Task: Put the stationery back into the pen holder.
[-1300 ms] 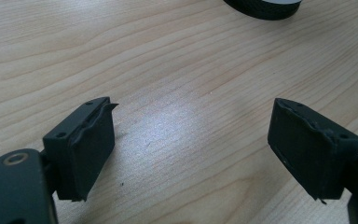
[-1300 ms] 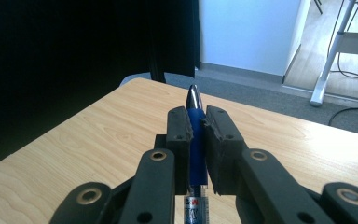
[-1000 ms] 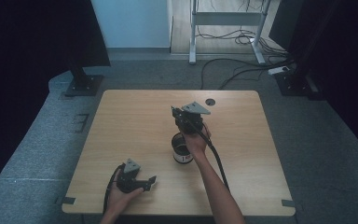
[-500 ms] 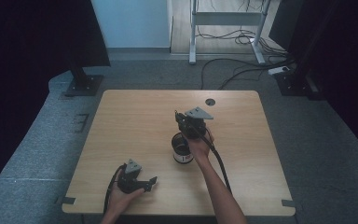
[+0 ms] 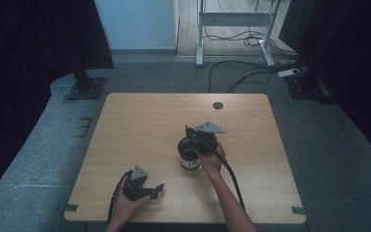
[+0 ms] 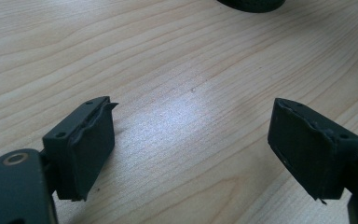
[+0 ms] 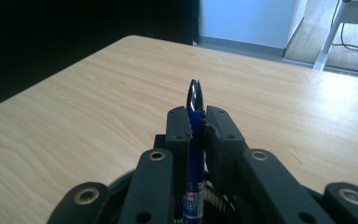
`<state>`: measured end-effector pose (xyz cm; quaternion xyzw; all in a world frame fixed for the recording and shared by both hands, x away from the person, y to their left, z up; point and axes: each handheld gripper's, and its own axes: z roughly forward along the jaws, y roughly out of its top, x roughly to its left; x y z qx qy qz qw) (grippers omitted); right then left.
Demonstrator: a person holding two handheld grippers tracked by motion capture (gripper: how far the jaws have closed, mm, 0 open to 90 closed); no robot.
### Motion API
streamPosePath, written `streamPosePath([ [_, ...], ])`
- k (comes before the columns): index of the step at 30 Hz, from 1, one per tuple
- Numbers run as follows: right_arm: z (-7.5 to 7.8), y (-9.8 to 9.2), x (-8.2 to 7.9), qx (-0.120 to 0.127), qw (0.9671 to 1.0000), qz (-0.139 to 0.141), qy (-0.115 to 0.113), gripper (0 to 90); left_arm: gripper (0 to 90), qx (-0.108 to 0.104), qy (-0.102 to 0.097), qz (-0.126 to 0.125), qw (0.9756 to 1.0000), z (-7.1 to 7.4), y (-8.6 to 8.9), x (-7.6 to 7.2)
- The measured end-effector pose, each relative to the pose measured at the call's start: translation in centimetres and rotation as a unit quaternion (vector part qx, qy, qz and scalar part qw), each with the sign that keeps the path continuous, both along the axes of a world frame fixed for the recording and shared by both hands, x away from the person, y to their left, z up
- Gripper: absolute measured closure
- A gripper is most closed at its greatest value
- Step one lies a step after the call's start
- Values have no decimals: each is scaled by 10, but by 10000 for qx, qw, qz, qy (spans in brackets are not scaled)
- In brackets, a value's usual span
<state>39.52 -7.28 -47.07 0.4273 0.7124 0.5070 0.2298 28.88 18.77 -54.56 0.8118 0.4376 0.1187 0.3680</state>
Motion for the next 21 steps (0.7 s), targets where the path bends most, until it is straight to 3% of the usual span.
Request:
streamPosePath([
  [9,-9,-7,-7,-64,9998,72,145,754,150,-12,-16,-7,10000,0,0,0],
  [21,-11,-15,-13,-74,9999,70,98,666,150,-3,-30,-18,10000,-1,0,0],
])
